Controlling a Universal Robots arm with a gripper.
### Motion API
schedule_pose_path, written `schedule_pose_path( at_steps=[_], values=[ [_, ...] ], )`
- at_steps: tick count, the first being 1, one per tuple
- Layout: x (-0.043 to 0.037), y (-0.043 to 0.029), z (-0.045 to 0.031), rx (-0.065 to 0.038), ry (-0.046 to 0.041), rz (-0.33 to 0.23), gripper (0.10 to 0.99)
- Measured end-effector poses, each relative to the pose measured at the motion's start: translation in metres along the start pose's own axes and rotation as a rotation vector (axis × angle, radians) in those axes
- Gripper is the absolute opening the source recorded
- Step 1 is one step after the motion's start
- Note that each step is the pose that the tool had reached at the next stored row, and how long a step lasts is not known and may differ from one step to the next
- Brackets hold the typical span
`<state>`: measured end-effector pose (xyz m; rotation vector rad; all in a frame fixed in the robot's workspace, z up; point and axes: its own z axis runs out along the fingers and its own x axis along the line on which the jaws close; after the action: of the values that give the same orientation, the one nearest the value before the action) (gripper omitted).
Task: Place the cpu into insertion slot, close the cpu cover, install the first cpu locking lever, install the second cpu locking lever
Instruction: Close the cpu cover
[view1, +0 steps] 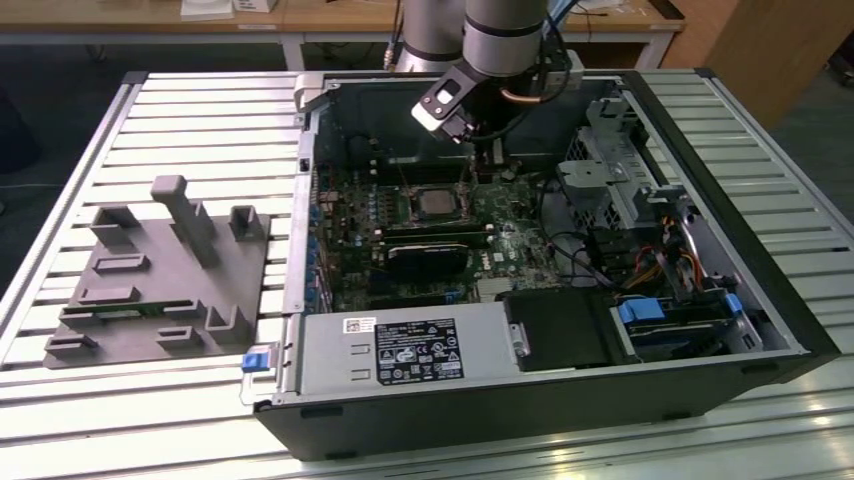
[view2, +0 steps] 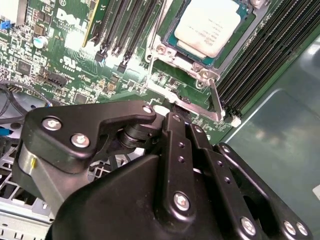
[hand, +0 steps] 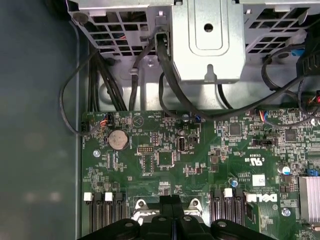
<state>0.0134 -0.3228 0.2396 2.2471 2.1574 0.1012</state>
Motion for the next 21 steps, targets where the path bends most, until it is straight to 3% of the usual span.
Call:
schedule_pose_path(
  at_steps=[11, 21],
  values=[
    [-0.0003, -0.0080, -0.0005, 0.000, 0.0001, 0.000, 0.106],
    [-0.0010, -0.0240, -0.0009, 0.000, 0.0002, 0.000, 0.106]
  ],
)
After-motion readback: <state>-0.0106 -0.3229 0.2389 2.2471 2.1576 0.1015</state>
